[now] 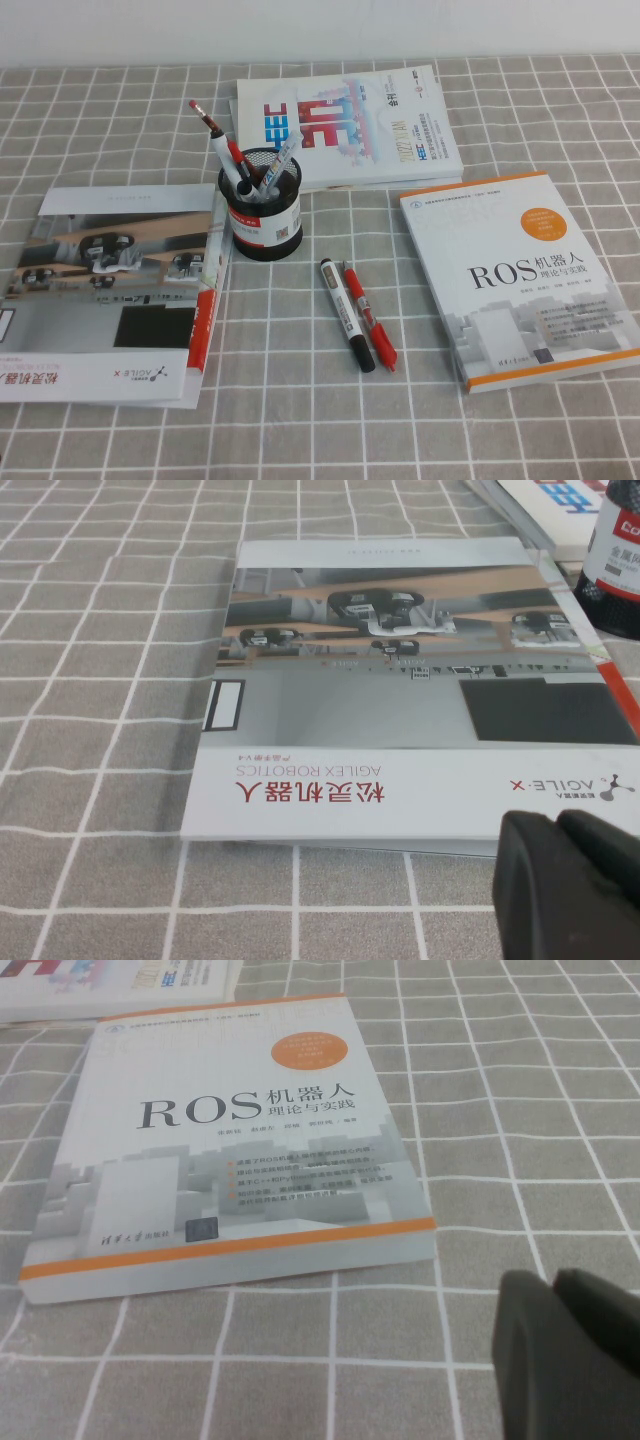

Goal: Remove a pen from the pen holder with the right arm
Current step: 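Take a marker out of the pen holder and lay it on the table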

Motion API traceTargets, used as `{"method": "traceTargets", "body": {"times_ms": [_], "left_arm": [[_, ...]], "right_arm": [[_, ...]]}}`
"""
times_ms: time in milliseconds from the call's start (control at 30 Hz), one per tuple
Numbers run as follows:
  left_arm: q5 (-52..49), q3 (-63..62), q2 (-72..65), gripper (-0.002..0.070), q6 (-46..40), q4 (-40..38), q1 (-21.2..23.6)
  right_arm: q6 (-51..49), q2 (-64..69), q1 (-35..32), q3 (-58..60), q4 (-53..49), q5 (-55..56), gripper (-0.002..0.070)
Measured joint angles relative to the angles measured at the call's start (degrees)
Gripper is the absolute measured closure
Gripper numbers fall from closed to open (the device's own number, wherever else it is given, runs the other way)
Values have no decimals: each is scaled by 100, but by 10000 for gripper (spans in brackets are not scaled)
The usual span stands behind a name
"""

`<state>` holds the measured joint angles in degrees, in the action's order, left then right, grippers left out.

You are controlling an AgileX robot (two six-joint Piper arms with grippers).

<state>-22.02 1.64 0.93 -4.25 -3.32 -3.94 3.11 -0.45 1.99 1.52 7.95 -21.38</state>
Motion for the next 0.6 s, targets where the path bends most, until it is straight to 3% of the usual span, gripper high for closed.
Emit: {"method": "traceTargets", "body": {"times_ms": [267,600], "left_arm": [[0,0,0,678,0,0,0],[0,0,0,678,0,0,0]], "right_arm": [[0,0,0,0,192,12,689],[0,0,0,0,1724,957,689]]}}
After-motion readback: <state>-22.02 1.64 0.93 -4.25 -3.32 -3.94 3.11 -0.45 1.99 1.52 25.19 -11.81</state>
